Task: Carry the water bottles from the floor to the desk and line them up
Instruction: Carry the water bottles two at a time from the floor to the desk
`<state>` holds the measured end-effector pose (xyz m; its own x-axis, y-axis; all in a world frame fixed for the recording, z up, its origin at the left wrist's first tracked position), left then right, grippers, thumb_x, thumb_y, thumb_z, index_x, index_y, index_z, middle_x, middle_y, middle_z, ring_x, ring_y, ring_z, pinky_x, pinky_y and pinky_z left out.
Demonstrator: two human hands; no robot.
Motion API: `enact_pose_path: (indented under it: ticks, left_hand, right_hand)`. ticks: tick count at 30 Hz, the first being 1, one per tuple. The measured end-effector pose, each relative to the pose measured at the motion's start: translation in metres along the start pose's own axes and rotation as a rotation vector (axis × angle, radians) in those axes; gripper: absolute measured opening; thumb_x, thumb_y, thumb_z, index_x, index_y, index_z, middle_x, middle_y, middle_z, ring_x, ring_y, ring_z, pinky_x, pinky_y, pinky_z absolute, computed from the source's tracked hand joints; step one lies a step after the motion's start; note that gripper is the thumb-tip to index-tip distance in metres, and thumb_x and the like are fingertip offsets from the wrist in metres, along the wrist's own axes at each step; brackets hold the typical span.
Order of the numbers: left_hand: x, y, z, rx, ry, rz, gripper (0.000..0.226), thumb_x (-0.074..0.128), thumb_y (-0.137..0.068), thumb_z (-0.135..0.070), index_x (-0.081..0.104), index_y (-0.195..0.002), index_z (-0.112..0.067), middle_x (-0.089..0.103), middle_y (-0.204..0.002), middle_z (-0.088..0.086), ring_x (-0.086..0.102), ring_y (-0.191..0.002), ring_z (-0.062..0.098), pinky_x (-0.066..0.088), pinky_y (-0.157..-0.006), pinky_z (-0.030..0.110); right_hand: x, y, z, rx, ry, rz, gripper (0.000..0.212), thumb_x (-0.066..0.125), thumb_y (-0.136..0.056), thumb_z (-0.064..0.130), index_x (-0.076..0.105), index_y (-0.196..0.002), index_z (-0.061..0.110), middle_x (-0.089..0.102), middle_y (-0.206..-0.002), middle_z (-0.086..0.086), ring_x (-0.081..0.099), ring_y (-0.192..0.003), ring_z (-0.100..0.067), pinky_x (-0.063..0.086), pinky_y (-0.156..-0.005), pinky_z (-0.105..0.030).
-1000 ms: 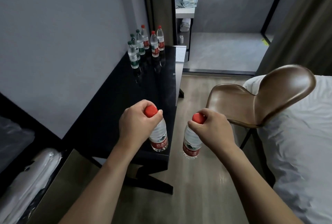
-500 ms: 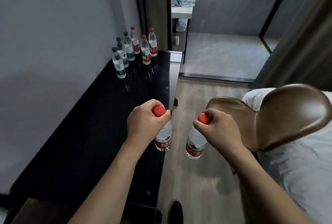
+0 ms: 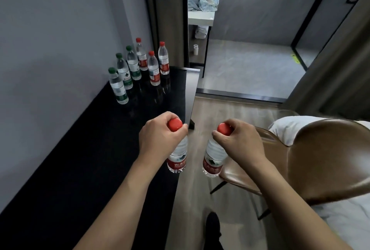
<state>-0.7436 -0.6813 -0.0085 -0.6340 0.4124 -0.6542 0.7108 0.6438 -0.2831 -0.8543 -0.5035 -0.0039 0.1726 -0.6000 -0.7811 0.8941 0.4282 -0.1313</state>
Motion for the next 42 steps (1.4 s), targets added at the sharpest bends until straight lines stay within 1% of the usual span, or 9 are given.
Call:
enact_pose_path:
  ticks: [3,7,11,15,19,25,30,38,42]
  left_hand:
    - [0.019,-0.025,0.000,-0.030,-0.020,0.017,0.017,0.069,-0.074,-0.049,0.062,-0.074,-0.033,0.061,-0.062,-0.017,0.060,-0.062,0.001,0.050,-0.060,0.025]
    - [0.043,-0.073,-0.006,-0.046,-0.032,0.006,0.017,0.070,-0.075,-0.047,0.062,-0.074,-0.032,0.062,-0.064,-0.016,0.060,-0.062,0.001,0.053,-0.060,0.029]
    - [0.067,-0.128,-0.021,-0.048,-0.062,-0.026,0.018,0.070,-0.074,-0.048,0.062,-0.072,-0.032,0.061,-0.064,-0.016,0.059,-0.062,0.001,0.047,-0.058,0.024]
    - [0.084,-0.172,-0.030,-0.053,-0.028,-0.069,0.018,0.069,-0.074,-0.049,0.061,-0.073,-0.034,0.062,-0.067,-0.019,0.060,-0.064,0.000,0.042,-0.057,0.019]
    - [0.095,-0.206,-0.027,-0.074,-0.031,-0.057,0.018,0.070,-0.073,-0.049,0.062,-0.074,-0.032,0.062,-0.066,-0.016,0.060,-0.064,0.003,0.050,-0.060,0.025]
    - [0.110,-0.249,-0.004,-0.102,-0.032,-0.008,0.018,0.071,-0.074,-0.047,0.064,-0.073,-0.031,0.062,-0.064,-0.015,0.061,-0.063,0.002,0.054,-0.064,0.032]
    - [0.105,-0.280,0.031,-0.074,-0.057,0.047,0.021,0.071,-0.074,-0.052,0.062,-0.076,-0.033,0.061,-0.064,-0.016,0.060,-0.063,0.002,0.052,-0.060,0.027]
    - [0.093,-0.330,0.073,-0.102,-0.123,-0.008,0.027,0.066,-0.071,-0.060,0.062,-0.077,-0.034,0.061,-0.065,-0.017,0.060,-0.063,0.001,0.052,-0.062,0.029]
    - [0.089,-0.351,0.088,-0.143,-0.138,-0.031,0.027,0.067,-0.071,-0.059,0.062,-0.079,-0.033,0.062,-0.065,-0.018,0.059,-0.063,0.001,0.051,-0.062,0.027]
  right_hand:
    - [0.007,-0.034,-0.014,0.005,0.005,0.024,0.019,0.067,-0.071,0.044,0.062,-0.073,0.026,0.062,-0.069,0.008,0.059,-0.070,-0.015,0.047,-0.060,-0.030]
    - [0.013,-0.092,-0.027,-0.023,-0.031,0.051,0.019,0.066,-0.071,0.047,0.061,-0.074,0.030,0.063,-0.072,0.009,0.061,-0.073,-0.015,0.050,-0.063,-0.031]
    - [0.011,-0.156,-0.038,-0.054,-0.051,0.052,0.022,0.066,-0.071,0.047,0.066,-0.083,0.029,0.067,-0.078,0.010,0.062,-0.077,-0.016,0.053,-0.069,-0.034]
    - [0.011,-0.214,-0.043,-0.072,-0.047,0.039,0.022,0.067,-0.071,0.046,0.067,-0.084,0.028,0.067,-0.079,0.007,0.062,-0.077,-0.018,0.052,-0.068,-0.034]
    - [0.023,-0.256,-0.044,-0.066,-0.042,0.050,0.022,0.068,-0.072,0.046,0.067,-0.084,0.027,0.068,-0.079,0.006,0.061,-0.078,-0.019,0.052,-0.069,-0.034]
    - [0.055,-0.301,-0.039,-0.059,-0.044,0.103,0.022,0.070,-0.074,0.046,0.067,-0.086,0.029,0.067,-0.079,0.008,0.061,-0.077,-0.016,0.053,-0.070,-0.035]
    - [0.085,-0.337,-0.017,-0.076,-0.014,0.150,0.022,0.070,-0.076,0.047,0.066,-0.087,0.028,0.066,-0.078,0.009,0.061,-0.076,-0.014,0.054,-0.070,-0.036]
    - [0.126,-0.395,0.025,-0.157,0.018,0.169,0.026,0.069,-0.074,0.048,0.067,-0.090,0.028,0.066,-0.081,0.010,0.061,-0.077,-0.013,0.051,-0.067,-0.030]
    - [0.148,-0.427,0.044,-0.213,0.062,0.166,0.027,0.067,-0.071,0.051,0.068,-0.090,0.031,0.064,-0.078,0.011,0.060,-0.076,-0.014,0.041,-0.063,-0.026]
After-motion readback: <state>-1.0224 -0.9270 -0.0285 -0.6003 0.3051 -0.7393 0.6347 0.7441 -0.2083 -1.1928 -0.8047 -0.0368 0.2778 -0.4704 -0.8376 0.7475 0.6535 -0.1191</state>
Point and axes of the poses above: each hand's wrist, its own y-axis away from the middle knuckle, its own x-axis out of the palm, z = x × y, the point moved 1 cm from there along -y, towards the middle knuckle
